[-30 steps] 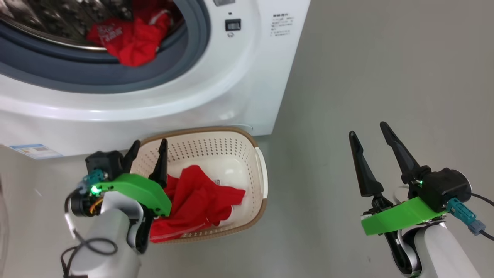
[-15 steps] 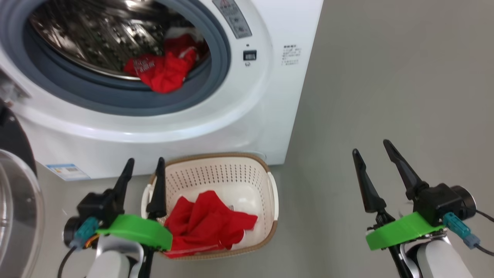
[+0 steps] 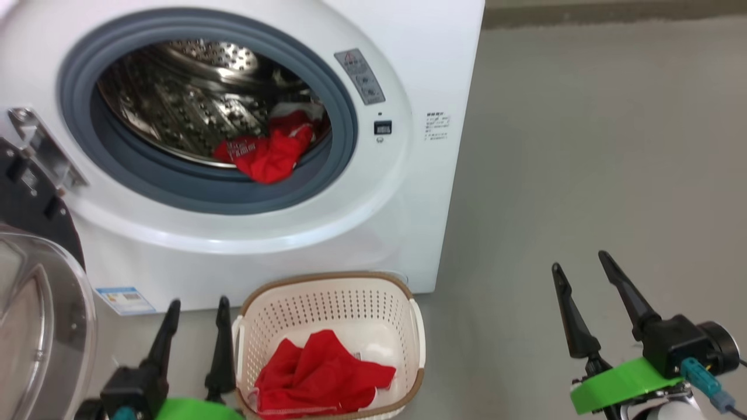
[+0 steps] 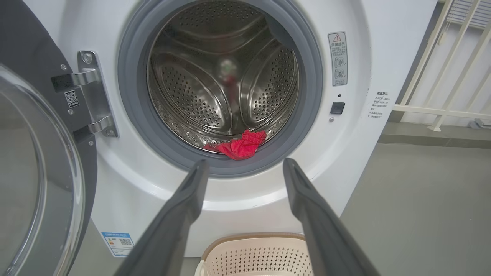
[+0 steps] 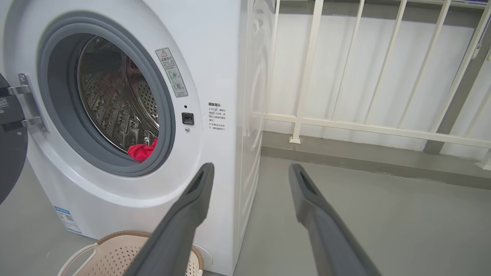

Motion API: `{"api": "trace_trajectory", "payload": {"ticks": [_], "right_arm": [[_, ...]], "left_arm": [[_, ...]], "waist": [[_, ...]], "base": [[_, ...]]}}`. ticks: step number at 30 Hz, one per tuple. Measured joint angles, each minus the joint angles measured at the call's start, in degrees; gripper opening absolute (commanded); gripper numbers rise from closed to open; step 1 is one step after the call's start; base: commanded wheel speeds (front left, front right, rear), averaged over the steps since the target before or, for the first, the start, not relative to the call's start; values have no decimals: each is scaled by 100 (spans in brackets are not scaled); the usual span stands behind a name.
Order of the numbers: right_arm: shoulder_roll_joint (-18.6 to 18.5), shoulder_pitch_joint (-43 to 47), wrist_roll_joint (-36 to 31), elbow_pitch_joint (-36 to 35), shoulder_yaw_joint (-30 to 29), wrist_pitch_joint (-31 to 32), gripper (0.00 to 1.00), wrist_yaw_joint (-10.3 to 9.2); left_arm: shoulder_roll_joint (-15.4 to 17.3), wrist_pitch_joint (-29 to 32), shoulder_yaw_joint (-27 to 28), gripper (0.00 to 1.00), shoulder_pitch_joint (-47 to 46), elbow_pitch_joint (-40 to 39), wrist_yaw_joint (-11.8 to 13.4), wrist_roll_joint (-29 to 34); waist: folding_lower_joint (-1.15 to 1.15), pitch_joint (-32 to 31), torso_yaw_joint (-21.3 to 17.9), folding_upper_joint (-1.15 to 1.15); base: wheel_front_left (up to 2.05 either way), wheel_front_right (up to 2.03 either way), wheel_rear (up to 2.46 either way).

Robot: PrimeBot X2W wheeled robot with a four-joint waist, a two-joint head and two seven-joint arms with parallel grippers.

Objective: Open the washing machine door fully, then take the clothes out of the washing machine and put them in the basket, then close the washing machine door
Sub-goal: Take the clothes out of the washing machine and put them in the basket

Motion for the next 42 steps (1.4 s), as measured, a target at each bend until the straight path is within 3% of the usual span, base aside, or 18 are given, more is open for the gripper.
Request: {"api": "trace_trajectory", "payload": {"ticks": [8, 28, 42], "right_arm": [[15, 349, -57, -138, -26, 0, 100, 0], [22, 436, -96, -212, -46, 0, 100, 0], [21, 42, -96, -243, 80, 0, 100, 0]], "left_arm": [[-8, 0, -13, 100, 641, -283, 162, 74], [-30, 35, -5, 100, 697, -400, 234, -174], [-88, 69, -9, 100, -208, 0, 177, -427]], "waist": [[0, -307, -30, 0], [0, -235, -92, 0], [0, 289, -29, 0]], "base": [[0, 0, 0], [0, 0, 0], [0, 0, 0]]}}
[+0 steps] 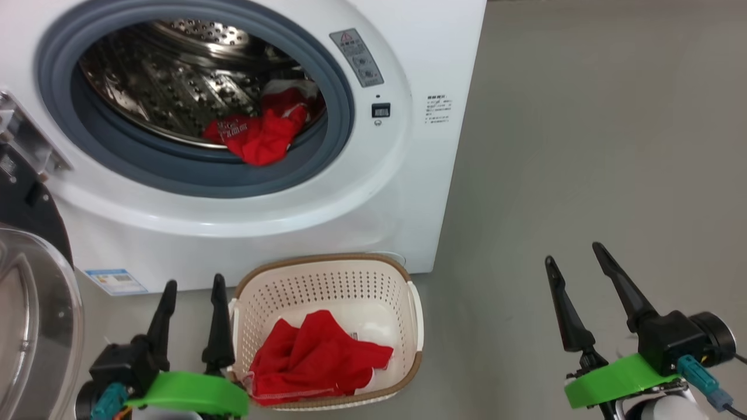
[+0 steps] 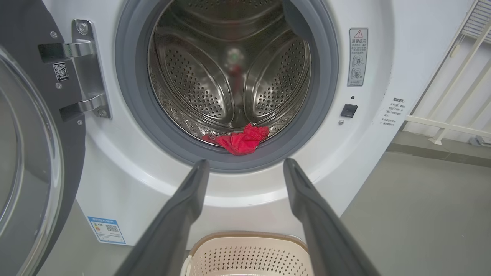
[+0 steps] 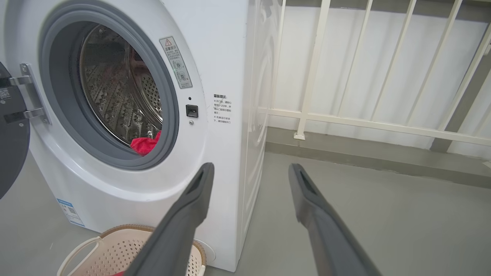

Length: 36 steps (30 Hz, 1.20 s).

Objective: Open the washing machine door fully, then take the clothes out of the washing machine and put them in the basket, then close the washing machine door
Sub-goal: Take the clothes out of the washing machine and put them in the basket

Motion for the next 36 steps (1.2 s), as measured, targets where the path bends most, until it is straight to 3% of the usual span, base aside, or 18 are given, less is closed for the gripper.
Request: {"api": "trace_trajectory", "payload": {"ticks": [16, 26, 36], "right_arm": [[-7, -633, -27, -143, 25, 0, 100, 0], [-18, -921, -27, -156, 165, 0, 100, 0], [-29, -1165, -27, -201, 229, 0, 100, 0]], "left_arm": [[73, -51, 78, 100, -1424, 565, -246, -147], [290, -52, 126, 100, -2686, 1439, -535, -300], [553, -52, 153, 100, -4024, 2297, -658, -291]], "waist": [[0, 966, 43, 0], [0, 1528, 39, 0], [0, 2034, -139, 0]], "base": [[0, 0, 0], [0, 0, 0], [0, 0, 0]]}}
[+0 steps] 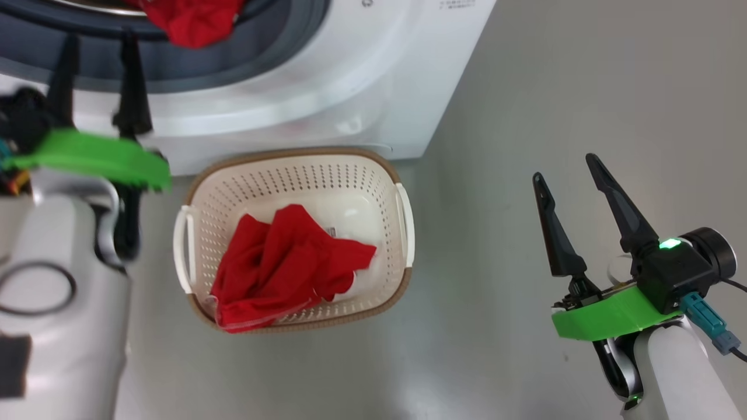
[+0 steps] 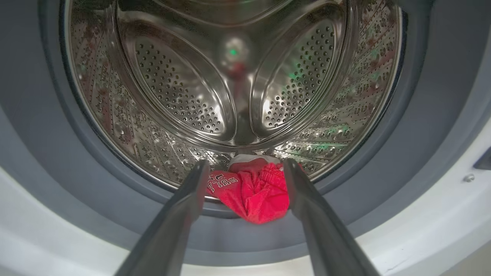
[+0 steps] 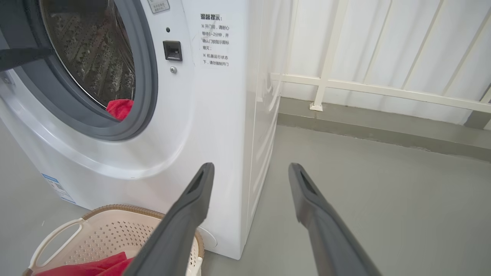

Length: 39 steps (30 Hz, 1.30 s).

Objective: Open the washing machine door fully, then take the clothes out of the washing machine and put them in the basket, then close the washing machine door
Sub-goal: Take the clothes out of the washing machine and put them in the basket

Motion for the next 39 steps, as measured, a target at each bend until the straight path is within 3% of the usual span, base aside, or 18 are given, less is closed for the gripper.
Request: {"api": "trace_trajectory", "payload": {"ticks": [17, 24, 39], "right_arm": [[-9, -460, 87, -76, 215, 0, 100, 0], [-11, -495, 146, -77, 277, 0, 100, 0], [-11, -572, 249, -54, 461, 0, 100, 0]], "left_arm": [[219, 30, 135, 100, -2130, 1845, -164, -189], [261, 814, 0, 100, -2588, 2569, -346, -326], [457, 2038, -520, 100, -2978, 3522, -334, -122]], "waist": [[0, 735, -328, 0], [0, 872, -460, 0], [0, 943, -703, 0]], "base": [[0, 0, 0], [0, 0, 0], [0, 0, 0]]}}
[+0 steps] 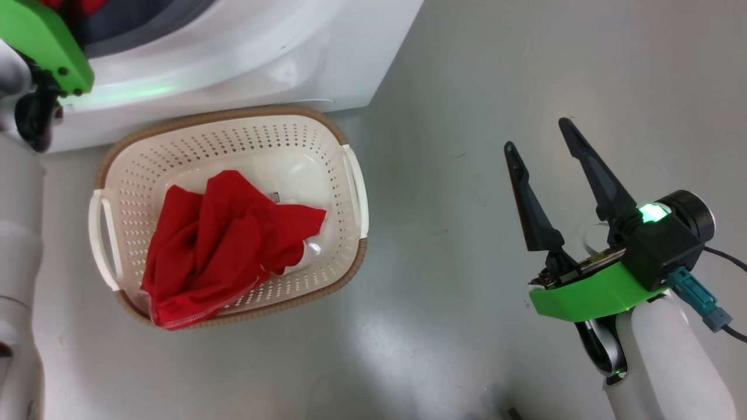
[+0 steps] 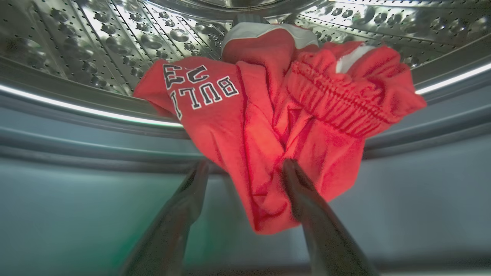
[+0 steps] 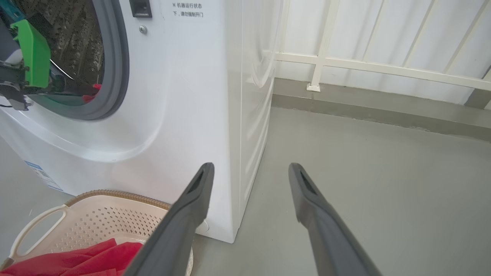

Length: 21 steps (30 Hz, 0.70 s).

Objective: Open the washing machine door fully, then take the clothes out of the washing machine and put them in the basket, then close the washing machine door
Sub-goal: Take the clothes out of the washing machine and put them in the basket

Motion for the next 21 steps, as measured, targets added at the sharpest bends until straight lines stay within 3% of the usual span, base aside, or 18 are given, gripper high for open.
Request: {"api": "trace_trajectory", "payload": {"ticks": [8, 9, 15, 21], "right_arm": [[0, -4, 29, -1, 41, 0, 100, 0], [0, -4, 29, -1, 37, 0, 100, 0], [0, -4, 30, 8, 13, 0, 100, 0], [0, -4, 44, 40, -9, 0, 100, 0]], "left_arm": [[131, 64, -110, 100, -72, 113, 65, 25], [131, 64, -140, 0, -73, 115, 58, 26], [123, -160, -257, 0, -71, 97, -18, 48], [129, -792, -332, 0, -64, -51, -31, 74]], "waist": [[0, 34, -143, 0], [0, 39, -151, 0], [0, 34, -129, 0], [0, -38, -67, 0]], "base": [[0, 0, 0], [0, 0, 0], [0, 0, 0], [0, 0, 0]]}}
